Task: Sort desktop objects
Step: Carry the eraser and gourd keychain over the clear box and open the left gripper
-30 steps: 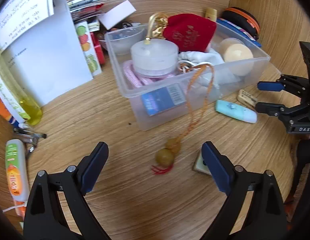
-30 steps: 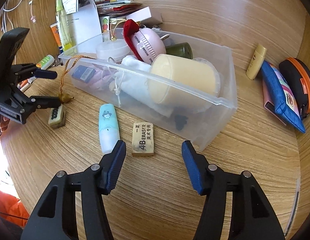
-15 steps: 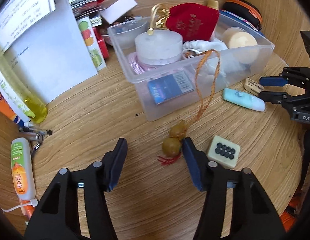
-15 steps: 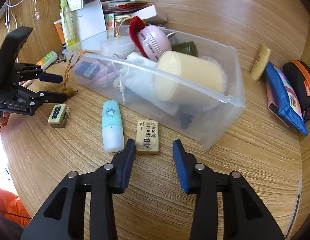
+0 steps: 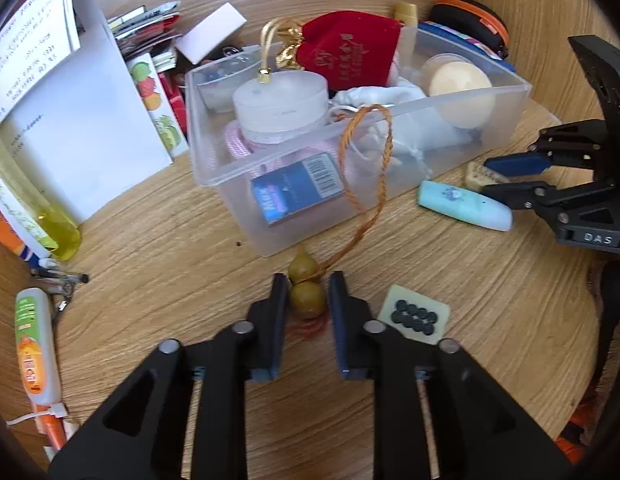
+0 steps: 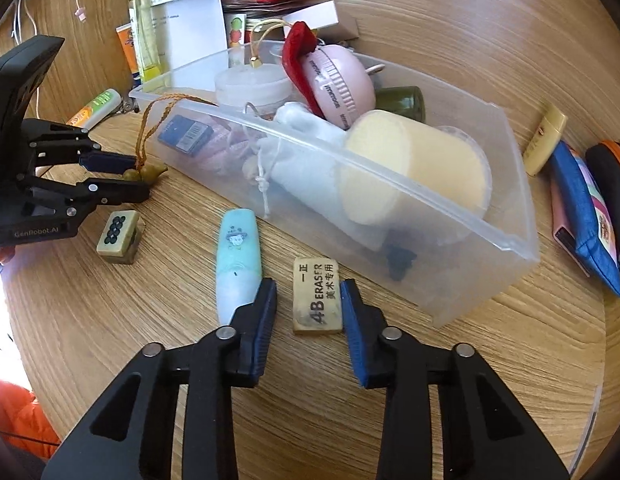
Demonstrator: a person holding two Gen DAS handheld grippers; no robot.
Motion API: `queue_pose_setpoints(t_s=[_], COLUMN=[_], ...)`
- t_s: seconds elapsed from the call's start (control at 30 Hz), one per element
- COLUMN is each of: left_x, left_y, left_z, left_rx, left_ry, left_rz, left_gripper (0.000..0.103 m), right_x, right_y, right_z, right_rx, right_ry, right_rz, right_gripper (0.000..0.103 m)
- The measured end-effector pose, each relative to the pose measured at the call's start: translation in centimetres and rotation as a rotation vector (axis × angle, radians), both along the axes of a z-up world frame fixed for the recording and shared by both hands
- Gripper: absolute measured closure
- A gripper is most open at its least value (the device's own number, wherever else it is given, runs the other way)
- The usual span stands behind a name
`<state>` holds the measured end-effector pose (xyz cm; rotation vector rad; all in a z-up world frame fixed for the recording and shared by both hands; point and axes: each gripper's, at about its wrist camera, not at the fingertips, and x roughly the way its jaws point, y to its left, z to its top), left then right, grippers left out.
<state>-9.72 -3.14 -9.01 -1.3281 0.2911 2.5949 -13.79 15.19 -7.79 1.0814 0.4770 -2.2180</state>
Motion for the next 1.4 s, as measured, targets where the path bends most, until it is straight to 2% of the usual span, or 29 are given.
queue_pose_setpoints(t_s=[0.17,0.37,0.53,0.8,1.1,1.4], left_x=[-0.4,0.4,1.6,2.4,3.3,2.4], left_y=[-0.7,-1.1,-1.3,-2.2,-1.4,-1.5], left_z=[0.0,0.2,0.6,2.9,5.4,6.9], left_rx=[0.061,0.081,0.120,0.218,0.254,0.291], left_ry=[-0.010,-0.006,0.013,0.080,0.156,0.202], left_rz=[0.010,0.036,0.073,0.142,0.114,0.112], left_gripper=[0.085,0.085,0.085,0.085,0.085,0.085], right_x=[0.1,0.6,1.4,2.6,3.7,3.1], right_y=[0.0,1.0,1.8,2.4,2.6,2.5], right_z=[0.0,0.4,0.9,2.0,4.2,5.7], right_rx=[-0.015,-0.052,-0.061,-0.083,-0.113,-0.161], right_ry=[-0.005,-0.008,-0.008,0.013,0.070,0.095], right_rz=[-0.001,-0.019,-0.009,0.008,0.031,0.030], right_gripper=[0.081,0.081,0.081,0.081,0.081,0.081])
